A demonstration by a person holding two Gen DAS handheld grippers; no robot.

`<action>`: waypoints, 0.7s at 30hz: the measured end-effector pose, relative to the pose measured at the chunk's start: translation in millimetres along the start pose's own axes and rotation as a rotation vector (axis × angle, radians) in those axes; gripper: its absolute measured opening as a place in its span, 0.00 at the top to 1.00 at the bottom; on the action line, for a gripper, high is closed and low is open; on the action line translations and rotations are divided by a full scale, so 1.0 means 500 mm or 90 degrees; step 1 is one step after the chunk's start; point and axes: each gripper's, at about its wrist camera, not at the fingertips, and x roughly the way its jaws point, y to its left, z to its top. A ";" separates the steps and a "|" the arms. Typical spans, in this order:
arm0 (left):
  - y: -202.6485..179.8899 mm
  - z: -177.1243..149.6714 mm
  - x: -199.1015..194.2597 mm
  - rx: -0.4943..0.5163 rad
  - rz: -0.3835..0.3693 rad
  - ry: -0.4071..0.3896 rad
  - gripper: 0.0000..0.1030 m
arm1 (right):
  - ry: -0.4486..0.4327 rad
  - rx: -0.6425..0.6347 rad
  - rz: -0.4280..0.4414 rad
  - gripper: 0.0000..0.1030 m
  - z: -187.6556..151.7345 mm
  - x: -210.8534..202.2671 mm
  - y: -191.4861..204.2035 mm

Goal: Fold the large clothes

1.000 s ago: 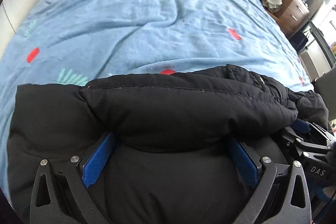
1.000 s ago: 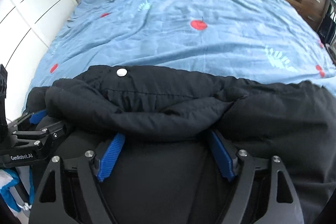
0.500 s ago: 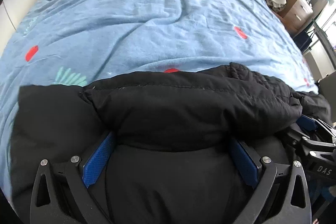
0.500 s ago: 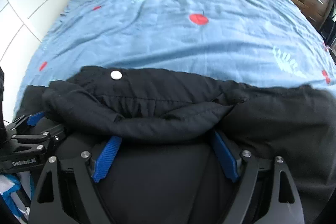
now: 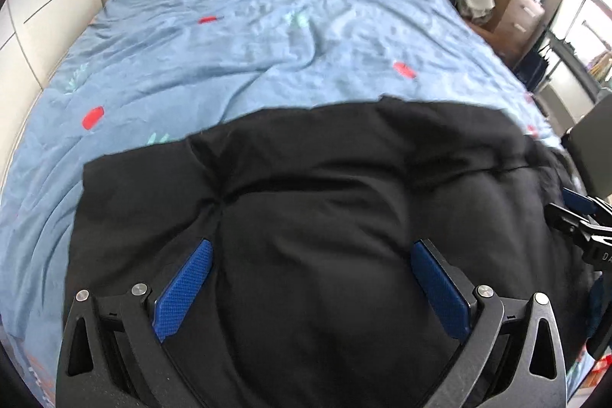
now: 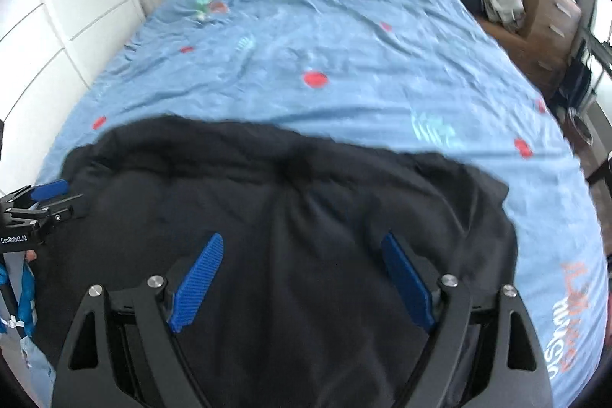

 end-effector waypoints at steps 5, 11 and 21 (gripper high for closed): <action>0.056 0.012 0.044 -0.066 -0.003 0.012 0.01 | 0.022 0.064 0.017 0.17 -0.008 0.065 -0.058; 0.093 0.018 0.052 -0.098 0.001 0.038 0.01 | 0.041 0.083 0.001 0.17 0.000 0.098 -0.089; 0.216 -0.020 -0.082 -0.096 0.131 0.038 0.01 | 0.043 0.131 -0.090 0.17 -0.019 0.012 -0.187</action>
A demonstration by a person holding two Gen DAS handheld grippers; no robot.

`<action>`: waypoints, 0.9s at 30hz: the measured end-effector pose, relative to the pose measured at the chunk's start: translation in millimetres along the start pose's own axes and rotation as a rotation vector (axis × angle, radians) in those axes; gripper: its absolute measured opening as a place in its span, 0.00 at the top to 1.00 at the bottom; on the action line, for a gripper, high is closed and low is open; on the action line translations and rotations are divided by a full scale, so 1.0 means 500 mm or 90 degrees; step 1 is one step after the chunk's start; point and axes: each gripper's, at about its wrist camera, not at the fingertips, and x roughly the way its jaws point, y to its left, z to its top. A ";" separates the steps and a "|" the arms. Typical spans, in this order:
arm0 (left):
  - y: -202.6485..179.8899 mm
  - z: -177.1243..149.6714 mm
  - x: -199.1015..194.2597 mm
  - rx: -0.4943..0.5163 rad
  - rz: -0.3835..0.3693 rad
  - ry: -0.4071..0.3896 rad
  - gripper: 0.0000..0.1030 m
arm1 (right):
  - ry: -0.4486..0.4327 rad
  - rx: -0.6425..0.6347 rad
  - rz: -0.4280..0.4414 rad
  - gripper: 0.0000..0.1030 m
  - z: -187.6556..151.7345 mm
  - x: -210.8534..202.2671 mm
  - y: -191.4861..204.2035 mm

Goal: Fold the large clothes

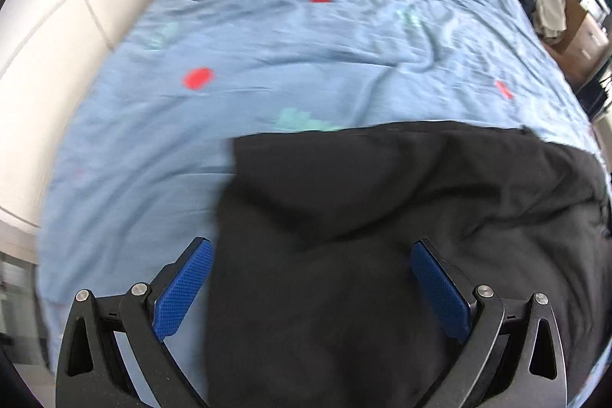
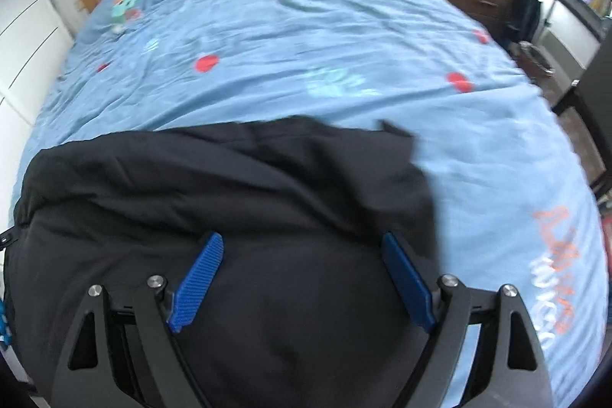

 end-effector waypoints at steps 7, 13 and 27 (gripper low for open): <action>0.145 -0.039 -0.069 -0.072 0.009 0.007 0.01 | -0.027 0.017 -0.016 0.17 -0.022 -0.112 -0.094; 0.227 -0.101 -0.092 -0.141 -0.082 0.029 0.01 | -0.007 0.024 0.026 0.15 -0.053 -0.152 -0.132; 0.252 -0.177 0.016 -0.253 -0.347 0.095 0.01 | 0.075 0.141 0.190 0.14 -0.149 -0.065 -0.197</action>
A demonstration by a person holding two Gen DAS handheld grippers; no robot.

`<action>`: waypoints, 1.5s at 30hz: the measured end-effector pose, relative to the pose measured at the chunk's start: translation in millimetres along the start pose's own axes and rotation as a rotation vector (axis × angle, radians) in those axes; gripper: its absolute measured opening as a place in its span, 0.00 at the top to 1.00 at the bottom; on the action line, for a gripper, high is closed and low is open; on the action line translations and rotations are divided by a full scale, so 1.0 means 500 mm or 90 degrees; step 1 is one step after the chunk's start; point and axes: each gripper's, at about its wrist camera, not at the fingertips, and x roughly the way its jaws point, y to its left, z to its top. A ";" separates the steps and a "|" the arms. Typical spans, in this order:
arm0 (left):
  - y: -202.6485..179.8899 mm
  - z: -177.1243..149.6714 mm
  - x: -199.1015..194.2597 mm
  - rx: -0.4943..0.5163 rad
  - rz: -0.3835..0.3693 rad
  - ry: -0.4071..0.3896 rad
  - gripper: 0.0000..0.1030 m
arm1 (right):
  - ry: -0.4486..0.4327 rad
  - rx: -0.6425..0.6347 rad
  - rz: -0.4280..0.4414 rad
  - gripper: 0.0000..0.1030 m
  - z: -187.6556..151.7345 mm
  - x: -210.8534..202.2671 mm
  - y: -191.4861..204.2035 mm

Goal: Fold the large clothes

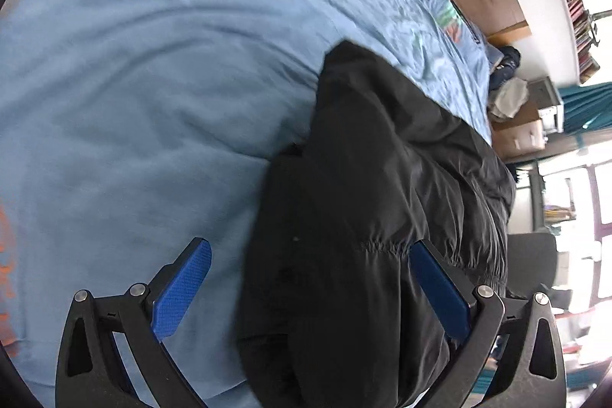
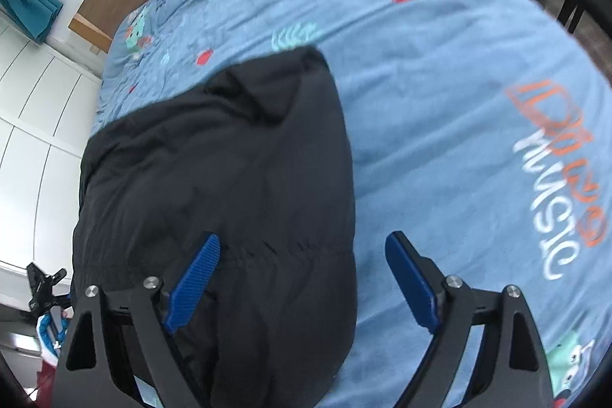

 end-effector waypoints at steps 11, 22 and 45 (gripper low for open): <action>0.026 0.004 0.148 -0.014 -0.114 0.063 0.01 | 0.039 0.060 0.158 0.02 -0.016 0.134 -0.058; 0.055 0.001 0.179 -0.037 -0.174 0.086 0.01 | 0.117 0.018 0.280 0.00 -0.019 0.223 -0.005; -0.083 -0.073 0.119 0.008 -0.276 0.055 0.66 | 0.104 -0.035 0.287 0.68 -0.013 0.225 0.163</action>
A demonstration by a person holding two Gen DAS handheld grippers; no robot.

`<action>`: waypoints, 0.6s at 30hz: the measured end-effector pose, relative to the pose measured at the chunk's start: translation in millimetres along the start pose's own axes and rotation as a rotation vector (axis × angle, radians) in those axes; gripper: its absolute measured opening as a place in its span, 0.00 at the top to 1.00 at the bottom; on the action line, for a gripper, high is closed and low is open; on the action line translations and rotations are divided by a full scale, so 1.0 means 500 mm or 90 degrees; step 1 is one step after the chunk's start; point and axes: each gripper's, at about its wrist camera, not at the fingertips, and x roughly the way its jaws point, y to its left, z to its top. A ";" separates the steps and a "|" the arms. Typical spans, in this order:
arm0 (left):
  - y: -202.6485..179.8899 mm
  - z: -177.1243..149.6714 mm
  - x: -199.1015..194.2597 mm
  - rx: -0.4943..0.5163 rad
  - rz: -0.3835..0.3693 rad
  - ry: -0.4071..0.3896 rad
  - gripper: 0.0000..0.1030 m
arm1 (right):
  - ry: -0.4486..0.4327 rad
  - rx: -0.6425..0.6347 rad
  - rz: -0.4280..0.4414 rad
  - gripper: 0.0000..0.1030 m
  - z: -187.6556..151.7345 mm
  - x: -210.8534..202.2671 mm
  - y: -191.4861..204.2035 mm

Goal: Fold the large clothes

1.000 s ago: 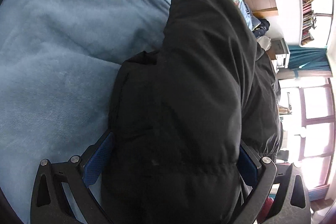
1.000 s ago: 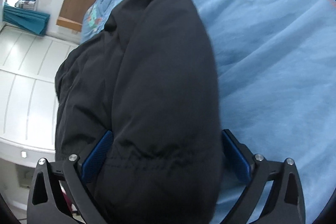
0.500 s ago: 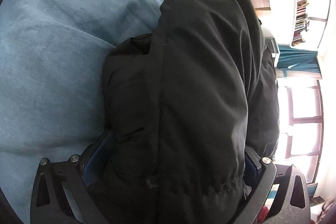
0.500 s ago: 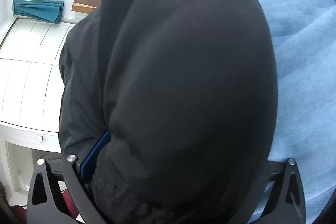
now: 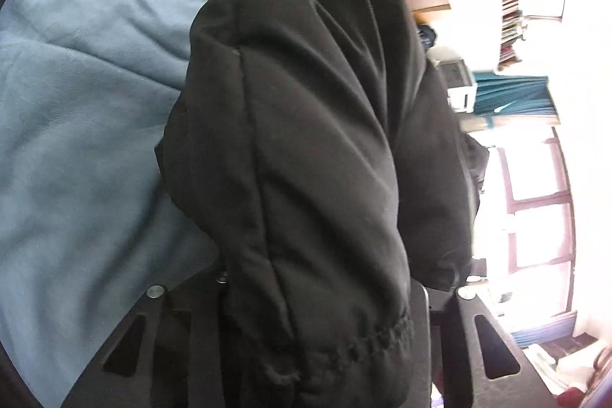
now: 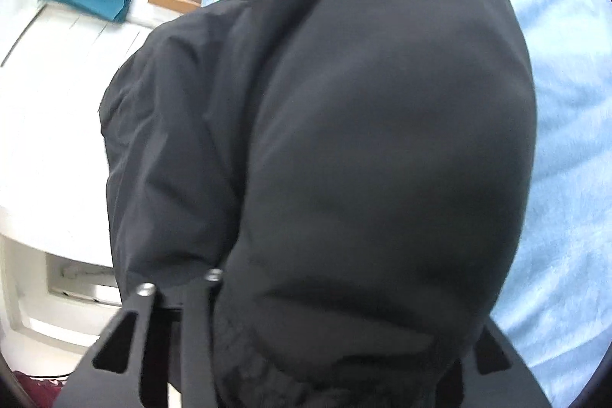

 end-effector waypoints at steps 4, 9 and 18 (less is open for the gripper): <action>-0.052 -0.020 -0.039 0.017 -0.041 -0.021 0.68 | -0.019 -0.036 -0.006 0.76 -0.003 -0.024 0.076; -0.103 -0.054 -0.094 0.029 -0.059 -0.026 0.68 | -0.047 -0.071 0.018 0.78 -0.005 -0.099 0.162; -0.093 -0.129 -0.150 0.031 -0.065 -0.029 0.68 | -0.041 -0.083 0.051 0.78 -0.090 -0.189 0.237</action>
